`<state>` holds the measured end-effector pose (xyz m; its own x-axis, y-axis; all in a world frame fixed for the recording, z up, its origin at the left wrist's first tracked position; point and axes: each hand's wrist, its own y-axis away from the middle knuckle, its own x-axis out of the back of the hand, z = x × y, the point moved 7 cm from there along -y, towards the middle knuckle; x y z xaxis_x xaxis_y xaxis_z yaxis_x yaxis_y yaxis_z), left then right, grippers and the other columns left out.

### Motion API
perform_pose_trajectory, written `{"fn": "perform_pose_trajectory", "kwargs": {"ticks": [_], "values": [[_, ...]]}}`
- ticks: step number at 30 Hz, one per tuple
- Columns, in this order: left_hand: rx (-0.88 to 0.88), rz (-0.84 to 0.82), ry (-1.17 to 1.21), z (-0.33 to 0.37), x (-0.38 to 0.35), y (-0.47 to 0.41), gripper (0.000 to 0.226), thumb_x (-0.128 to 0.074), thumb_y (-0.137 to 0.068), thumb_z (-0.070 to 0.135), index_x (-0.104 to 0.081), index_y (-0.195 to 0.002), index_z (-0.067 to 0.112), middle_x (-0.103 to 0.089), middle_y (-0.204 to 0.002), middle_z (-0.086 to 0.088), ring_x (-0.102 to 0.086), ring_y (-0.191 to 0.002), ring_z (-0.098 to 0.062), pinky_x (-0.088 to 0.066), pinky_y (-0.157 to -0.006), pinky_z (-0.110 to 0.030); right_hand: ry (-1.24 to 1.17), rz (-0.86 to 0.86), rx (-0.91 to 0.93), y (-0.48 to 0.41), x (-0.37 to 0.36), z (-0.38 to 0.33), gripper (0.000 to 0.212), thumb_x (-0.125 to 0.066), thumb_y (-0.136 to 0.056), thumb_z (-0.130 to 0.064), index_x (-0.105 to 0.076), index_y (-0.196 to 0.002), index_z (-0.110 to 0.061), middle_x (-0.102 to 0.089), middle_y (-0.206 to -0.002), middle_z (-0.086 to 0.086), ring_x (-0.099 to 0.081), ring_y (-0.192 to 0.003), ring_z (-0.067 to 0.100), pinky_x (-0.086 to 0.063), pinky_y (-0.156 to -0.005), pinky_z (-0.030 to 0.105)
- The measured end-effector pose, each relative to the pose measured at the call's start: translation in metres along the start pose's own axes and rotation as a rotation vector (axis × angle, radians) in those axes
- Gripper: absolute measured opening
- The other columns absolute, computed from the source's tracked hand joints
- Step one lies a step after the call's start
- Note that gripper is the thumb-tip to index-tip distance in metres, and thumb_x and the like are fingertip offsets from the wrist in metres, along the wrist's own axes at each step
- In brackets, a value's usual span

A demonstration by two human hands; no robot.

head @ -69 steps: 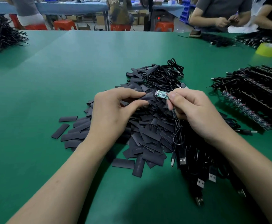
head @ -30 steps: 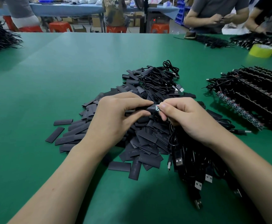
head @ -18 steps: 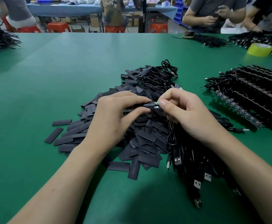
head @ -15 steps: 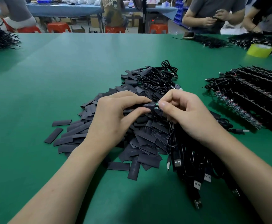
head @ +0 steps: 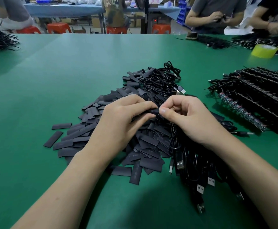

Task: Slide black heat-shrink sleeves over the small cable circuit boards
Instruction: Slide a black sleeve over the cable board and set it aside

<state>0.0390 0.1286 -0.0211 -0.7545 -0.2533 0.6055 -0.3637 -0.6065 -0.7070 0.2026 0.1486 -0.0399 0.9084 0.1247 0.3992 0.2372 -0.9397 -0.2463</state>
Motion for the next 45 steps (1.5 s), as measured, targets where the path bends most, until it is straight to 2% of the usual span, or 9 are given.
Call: {"fn": "perform_pose_trajectory", "kwargs": {"ticks": [4, 8, 15, 23, 30, 37, 39, 43, 45], "values": [[0.065, 0.057, 0.044, -0.003, 0.004, -0.001, 0.018, -0.077, -0.092, 0.017, -0.078, -0.110, 0.016, -0.070, -0.095, 0.002, -0.064, -0.084, -0.010, -0.048, -0.077, -0.016, -0.009, 0.043, 0.030, 0.000, 0.006, -0.004, 0.011, -0.066, -0.098, -0.019, -0.072, -0.089, -0.020, -0.066, -0.067, -0.005, -0.053, -0.063, 0.008, -0.042, -0.063, 0.020], [0.092, 0.072, 0.050, -0.005, 0.006, -0.002, 0.020, -0.078, -0.090, 0.017, -0.078, -0.110, 0.016, -0.071, -0.095, 0.003, -0.064, -0.086, -0.007, -0.044, -0.081, -0.009, 0.001, 0.055, 0.048, 0.000, 0.008, -0.006, 0.017, -0.064, -0.098, -0.017, -0.070, -0.082, -0.020, -0.067, -0.066, -0.005, -0.054, -0.061, 0.006, -0.044, -0.062, 0.020], [0.035, 0.066, 0.010, 0.000, 0.004, -0.001, 0.019, -0.078, -0.090, 0.016, -0.078, -0.108, 0.013, -0.070, -0.092, 0.000, -0.063, -0.081, -0.015, -0.051, -0.076, -0.025, 0.016, 0.013, 0.060, 0.000, 0.002, -0.005, 0.015, -0.064, -0.098, -0.017, -0.070, -0.084, -0.019, -0.060, -0.063, -0.006, -0.053, -0.062, 0.007, -0.041, -0.063, 0.018], [-0.011, 0.145, -0.011, -0.001, 0.009, 0.002, 0.016, -0.076, -0.093, 0.015, -0.078, -0.108, 0.010, -0.070, -0.094, -0.002, -0.065, -0.081, -0.020, -0.051, -0.073, -0.032, -0.005, 0.012, 0.086, -0.001, 0.000, -0.007, 0.014, -0.063, -0.096, -0.018, -0.069, -0.084, -0.022, -0.060, -0.066, -0.008, -0.053, -0.063, 0.006, -0.042, -0.063, 0.019], [-0.032, 0.157, -0.019, 0.001, 0.007, 0.002, 0.016, -0.077, -0.092, 0.016, -0.078, -0.107, 0.009, -0.071, -0.094, -0.003, -0.066, -0.081, -0.020, -0.052, -0.074, -0.033, -0.001, 0.018, 0.086, -0.002, 0.000, -0.005, 0.017, -0.063, -0.096, -0.020, -0.068, -0.081, -0.027, -0.060, -0.066, -0.010, -0.054, -0.062, 0.004, -0.042, -0.063, 0.018], [0.015, 0.135, 0.004, 0.000, 0.006, 0.001, 0.017, -0.079, -0.090, 0.015, -0.079, -0.106, 0.010, -0.072, -0.094, -0.001, -0.065, -0.081, -0.016, -0.052, -0.075, -0.028, 0.001, 0.022, 0.075, -0.002, -0.002, -0.007, 0.021, -0.064, -0.098, -0.013, -0.067, -0.081, -0.026, -0.060, -0.066, -0.009, -0.054, -0.062, 0.005, -0.042, -0.064, 0.019], [0.061, 0.148, 0.019, -0.002, 0.005, 0.000, 0.019, -0.079, -0.089, 0.018, -0.080, -0.107, 0.012, -0.074, -0.095, 0.001, -0.067, -0.084, -0.012, -0.053, -0.079, -0.025, 0.008, 0.031, 0.066, -0.002, -0.002, -0.007, 0.021, -0.063, -0.098, -0.013, -0.068, -0.082, -0.024, -0.060, -0.066, -0.008, -0.054, -0.062, 0.005, -0.042, -0.063, 0.018], [0.315, 0.300, 0.156, -0.014, 0.012, 0.004, 0.039, -0.087, -0.078, 0.032, -0.076, -0.115, 0.022, -0.076, -0.096, 0.009, -0.072, -0.086, -0.007, -0.054, -0.084, -0.018, 0.013, 0.078, 0.058, -0.002, 0.000, -0.007, 0.019, -0.060, -0.100, -0.019, -0.067, -0.083, -0.023, -0.060, -0.062, -0.010, -0.050, -0.059, 0.007, -0.039, -0.060, 0.017], [0.370, 0.340, 0.222, -0.016, 0.011, 0.006, 0.030, -0.089, -0.077, 0.031, -0.078, -0.104, 0.023, -0.077, -0.089, 0.014, -0.074, -0.083, -0.006, -0.055, -0.081, -0.018, -0.002, 0.100, 0.057, -0.001, 0.001, -0.007, 0.020, -0.060, -0.101, -0.018, -0.066, -0.082, -0.023, -0.059, -0.061, -0.011, -0.051, -0.059, 0.006, -0.040, -0.061, 0.018]]}}
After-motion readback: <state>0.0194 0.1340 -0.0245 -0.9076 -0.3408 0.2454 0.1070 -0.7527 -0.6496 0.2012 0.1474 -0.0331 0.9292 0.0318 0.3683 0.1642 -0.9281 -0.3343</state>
